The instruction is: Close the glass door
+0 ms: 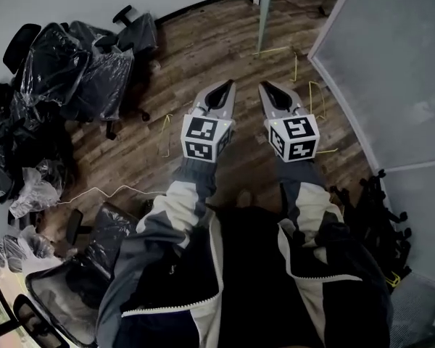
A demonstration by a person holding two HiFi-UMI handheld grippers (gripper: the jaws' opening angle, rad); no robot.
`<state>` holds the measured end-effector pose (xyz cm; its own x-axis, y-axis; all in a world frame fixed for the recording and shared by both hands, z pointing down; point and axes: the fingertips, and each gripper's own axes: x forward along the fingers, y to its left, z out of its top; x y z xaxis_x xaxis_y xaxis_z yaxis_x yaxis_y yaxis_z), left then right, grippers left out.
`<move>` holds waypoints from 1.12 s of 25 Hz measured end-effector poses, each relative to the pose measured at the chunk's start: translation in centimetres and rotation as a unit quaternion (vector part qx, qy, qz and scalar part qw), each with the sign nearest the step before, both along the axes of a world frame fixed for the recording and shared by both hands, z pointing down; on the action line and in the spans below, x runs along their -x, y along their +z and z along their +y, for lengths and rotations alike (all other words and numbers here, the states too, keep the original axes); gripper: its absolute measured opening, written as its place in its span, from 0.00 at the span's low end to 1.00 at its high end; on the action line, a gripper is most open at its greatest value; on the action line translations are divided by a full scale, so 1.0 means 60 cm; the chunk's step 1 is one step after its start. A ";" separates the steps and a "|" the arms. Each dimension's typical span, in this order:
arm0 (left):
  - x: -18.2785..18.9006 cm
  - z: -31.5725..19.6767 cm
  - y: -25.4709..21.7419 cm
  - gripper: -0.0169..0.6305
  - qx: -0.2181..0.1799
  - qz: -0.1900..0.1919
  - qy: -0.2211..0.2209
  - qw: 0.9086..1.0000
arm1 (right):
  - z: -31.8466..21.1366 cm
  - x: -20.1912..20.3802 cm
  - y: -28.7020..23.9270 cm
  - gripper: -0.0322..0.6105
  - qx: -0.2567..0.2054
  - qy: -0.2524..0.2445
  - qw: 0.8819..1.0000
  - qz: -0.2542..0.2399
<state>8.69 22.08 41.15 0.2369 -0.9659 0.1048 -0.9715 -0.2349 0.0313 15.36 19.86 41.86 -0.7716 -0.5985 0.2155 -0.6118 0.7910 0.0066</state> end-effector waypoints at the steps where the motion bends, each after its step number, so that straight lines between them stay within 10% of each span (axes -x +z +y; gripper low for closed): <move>1: 0.000 -0.015 0.002 0.02 0.002 0.004 -0.005 1.000 | -0.015 0.001 0.002 0.09 -0.001 -0.006 1.000 0.002; 14: 0.132 -0.222 0.033 0.03 0.000 0.079 -0.019 0.997 | -0.223 0.118 0.054 0.05 0.015 -0.013 1.000 0.023; 28: 0.326 -0.540 0.034 0.03 -0.010 0.055 0.070 0.996 | -0.561 0.268 0.013 0.05 -0.016 0.098 0.995 0.030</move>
<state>-10.89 -10.31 43.19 0.3782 -0.9242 0.0522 -0.9201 -0.3692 0.1307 -0.73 -13.80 42.65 -0.6249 -0.7439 0.2368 -0.7526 0.6547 0.0708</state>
